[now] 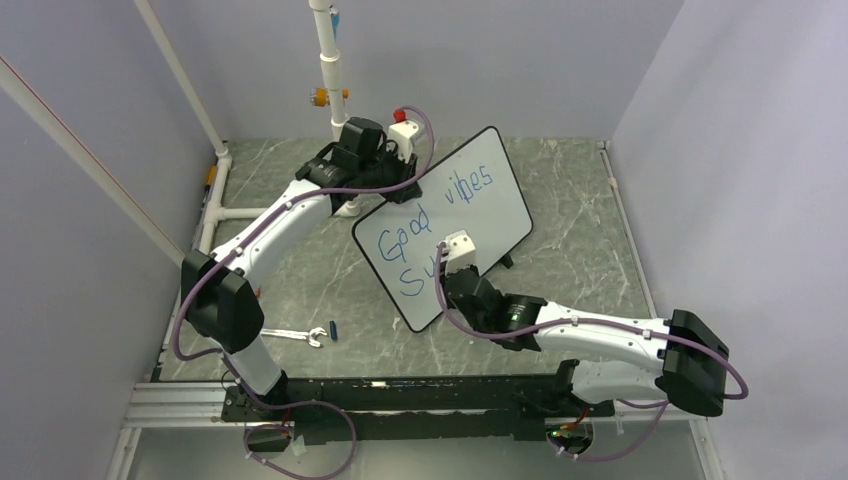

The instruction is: Write a sentence on the whiteboard

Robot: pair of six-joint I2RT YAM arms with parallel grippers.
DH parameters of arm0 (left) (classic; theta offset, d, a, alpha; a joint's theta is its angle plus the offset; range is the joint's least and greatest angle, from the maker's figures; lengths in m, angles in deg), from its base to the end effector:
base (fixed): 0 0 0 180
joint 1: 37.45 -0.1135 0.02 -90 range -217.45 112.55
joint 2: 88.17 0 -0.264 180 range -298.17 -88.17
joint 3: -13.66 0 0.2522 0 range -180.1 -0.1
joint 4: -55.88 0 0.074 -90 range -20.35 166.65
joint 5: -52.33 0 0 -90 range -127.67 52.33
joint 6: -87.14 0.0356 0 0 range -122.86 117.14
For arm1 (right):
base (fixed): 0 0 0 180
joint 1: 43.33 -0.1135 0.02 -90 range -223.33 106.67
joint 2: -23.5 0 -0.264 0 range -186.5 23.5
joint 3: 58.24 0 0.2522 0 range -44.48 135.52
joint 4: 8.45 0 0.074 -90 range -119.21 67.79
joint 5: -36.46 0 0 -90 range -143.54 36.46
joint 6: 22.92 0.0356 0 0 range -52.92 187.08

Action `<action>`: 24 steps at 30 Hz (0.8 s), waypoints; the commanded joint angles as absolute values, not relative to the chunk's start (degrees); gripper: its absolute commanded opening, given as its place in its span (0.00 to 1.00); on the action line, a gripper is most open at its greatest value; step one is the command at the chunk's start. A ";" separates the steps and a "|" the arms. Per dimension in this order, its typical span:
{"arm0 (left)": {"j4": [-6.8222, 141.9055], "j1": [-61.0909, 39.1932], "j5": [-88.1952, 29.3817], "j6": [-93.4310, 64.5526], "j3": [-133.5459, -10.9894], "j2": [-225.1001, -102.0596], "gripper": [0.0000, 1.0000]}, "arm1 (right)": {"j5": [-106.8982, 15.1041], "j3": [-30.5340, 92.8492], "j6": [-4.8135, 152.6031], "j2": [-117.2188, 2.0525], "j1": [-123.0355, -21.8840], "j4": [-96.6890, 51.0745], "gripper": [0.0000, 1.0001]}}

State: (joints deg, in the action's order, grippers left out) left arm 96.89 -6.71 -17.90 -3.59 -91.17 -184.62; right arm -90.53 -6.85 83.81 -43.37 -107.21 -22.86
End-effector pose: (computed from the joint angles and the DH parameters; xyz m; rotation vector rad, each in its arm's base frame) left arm 0.3288 -0.2095 0.3546 0.7623 2.0442 -0.6866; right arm 0.1285 0.2134 0.2379 -0.4343 1.9396 0.2326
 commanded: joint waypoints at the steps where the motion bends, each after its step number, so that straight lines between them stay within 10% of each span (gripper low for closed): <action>1: 94.90 -6.66 -24.47 0.39 -90.72 -182.22 0.00 | -91.22 -7.23 84.81 -40.26 -106.97 -25.44 0.00; 24: 95.09 -6.78 -23.87 0.48 -90.89 -182.41 0.00 | -86.68 0.16 78.06 -43.11 -101.39 -19.40 0.00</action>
State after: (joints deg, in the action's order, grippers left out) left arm 96.87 -6.51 -18.12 -3.74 -91.08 -184.31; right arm -88.50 -2.46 79.20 -41.87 -101.70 -23.10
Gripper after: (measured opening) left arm 0.224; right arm 0.132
